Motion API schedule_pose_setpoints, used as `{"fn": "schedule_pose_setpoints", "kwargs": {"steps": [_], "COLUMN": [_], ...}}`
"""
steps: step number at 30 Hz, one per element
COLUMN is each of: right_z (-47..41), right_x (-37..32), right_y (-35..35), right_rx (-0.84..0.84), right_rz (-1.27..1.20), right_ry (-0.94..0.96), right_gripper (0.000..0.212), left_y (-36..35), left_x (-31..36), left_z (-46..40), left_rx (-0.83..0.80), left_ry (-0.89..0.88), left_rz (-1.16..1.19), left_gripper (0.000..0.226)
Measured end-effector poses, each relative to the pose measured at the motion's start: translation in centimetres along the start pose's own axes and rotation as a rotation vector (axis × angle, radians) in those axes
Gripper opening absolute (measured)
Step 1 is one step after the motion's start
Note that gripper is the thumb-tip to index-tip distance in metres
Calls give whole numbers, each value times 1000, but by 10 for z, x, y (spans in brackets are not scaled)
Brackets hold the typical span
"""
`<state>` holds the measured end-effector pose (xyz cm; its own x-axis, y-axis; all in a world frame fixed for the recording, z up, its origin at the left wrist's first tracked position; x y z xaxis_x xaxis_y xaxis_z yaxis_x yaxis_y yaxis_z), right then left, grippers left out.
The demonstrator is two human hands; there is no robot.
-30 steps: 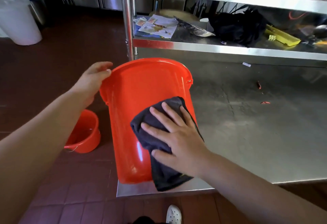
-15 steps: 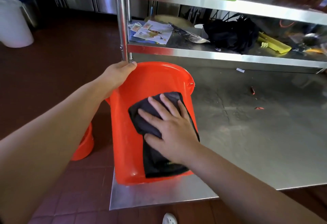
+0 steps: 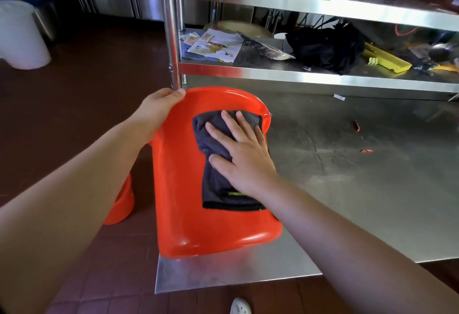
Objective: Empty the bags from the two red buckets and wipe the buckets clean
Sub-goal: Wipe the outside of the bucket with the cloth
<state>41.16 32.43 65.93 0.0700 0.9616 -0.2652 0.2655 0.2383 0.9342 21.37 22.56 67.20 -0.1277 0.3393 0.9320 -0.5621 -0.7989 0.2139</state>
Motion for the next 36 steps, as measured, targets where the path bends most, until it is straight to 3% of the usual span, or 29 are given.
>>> {"fn": "schedule_pose_setpoints", "kwargs": {"steps": [2, 4, 7, 9, 13, 17, 22, 27, 36], "right_z": [32, 62, 96, 106, 101, 80, 15, -19, 57], "right_x": [-9, -18, -26, -30, -30, -25, 6, 38, -10], "right_y": [-2, -5, -9, -10, -7, -8, 4, 18, -1], "right_rx": [-8, -28, -56, -59, -47, -12, 52, 49, 28], "right_rz": [-27, -75, -97, -87, -88, -101, -97, -196, -75], "right_ry": [41, 76, 131, 131, 111, 70, -33, -183, 115], "right_gripper": [59, 59, 60, 60, 59, 60, 57, 55, 60], "left_y": [7, 9, -3, -16, -26, -24, -33, -35, 10], "left_x": [3, 10, 27, 33, 31, 30, 21, 8, -19], "left_z": [3, 1, 2, 3, 3, -3, 4, 13, 22], "left_rx": [-2, 64, 140, 73, 33, 14, -21, 16, 33], "left_ry": [31, -6, -109, -74, 1, 15, -15, 2, -12], "left_rz": [61, 65, -85, -150, -313, -238, -124, -25, 82], "left_gripper": [13, 20, 35, 23, 52, 52, 31, 37, 23]}}
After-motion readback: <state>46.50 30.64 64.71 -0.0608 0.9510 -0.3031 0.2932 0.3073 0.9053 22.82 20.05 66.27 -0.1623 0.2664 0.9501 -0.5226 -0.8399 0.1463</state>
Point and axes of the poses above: each hand's wrist, its own z-axis away from the middle knuckle, its own y-axis out of the back of the hand, x = y × z, the point moved 1 cm from there along -z, towards the middle knuckle, and after that the axes turned 10 degrees about y, right-handed, at the moved point
